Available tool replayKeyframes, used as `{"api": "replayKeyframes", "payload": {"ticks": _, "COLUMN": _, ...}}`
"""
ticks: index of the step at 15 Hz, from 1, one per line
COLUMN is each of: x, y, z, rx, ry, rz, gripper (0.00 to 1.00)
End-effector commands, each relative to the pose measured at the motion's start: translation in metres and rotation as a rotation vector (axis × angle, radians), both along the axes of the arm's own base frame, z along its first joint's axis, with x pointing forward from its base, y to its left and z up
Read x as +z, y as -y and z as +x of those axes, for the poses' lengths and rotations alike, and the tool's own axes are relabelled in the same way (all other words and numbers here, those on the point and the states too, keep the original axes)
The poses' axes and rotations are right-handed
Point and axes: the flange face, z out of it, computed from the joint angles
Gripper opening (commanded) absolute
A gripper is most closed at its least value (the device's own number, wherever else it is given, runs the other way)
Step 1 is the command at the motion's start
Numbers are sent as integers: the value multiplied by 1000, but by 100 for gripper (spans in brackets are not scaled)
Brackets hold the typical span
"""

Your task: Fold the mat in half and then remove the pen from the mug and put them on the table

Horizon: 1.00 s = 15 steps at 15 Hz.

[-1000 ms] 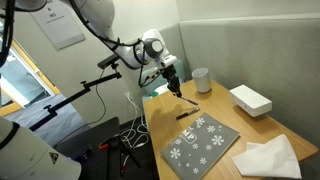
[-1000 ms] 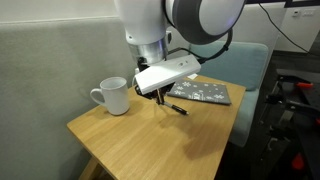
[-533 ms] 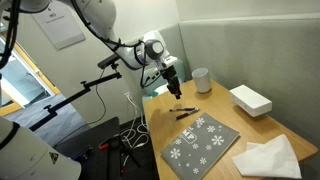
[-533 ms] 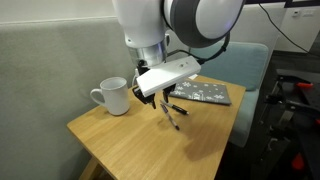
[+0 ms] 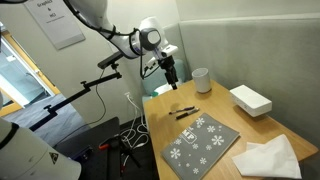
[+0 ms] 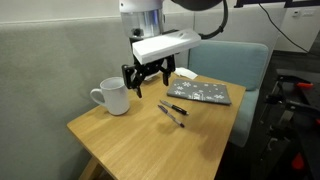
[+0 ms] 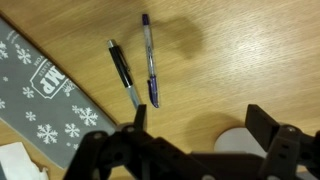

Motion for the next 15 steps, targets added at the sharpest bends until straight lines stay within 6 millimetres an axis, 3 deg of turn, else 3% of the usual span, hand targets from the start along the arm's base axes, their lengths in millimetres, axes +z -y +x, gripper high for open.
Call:
{"api": "replayKeyframes", "payload": {"ticks": 1, "x": 50, "y": 18, "z": -17, "rx": 86, "ry": -23, "rz": 100, "gripper": 100}}
{"api": "replayKeyframes", "payload": {"ticks": 8, "x": 109, "y": 45, "z": -30, "rx": 129, "ry": -92, "rz": 185, "gripper": 100}}
{"api": "replayKeyframes", "payload": {"ticks": 15, "x": 131, "y": 52, "z": -36, "rx": 107, "ry": -149, "rz": 153, "gripper": 100}}
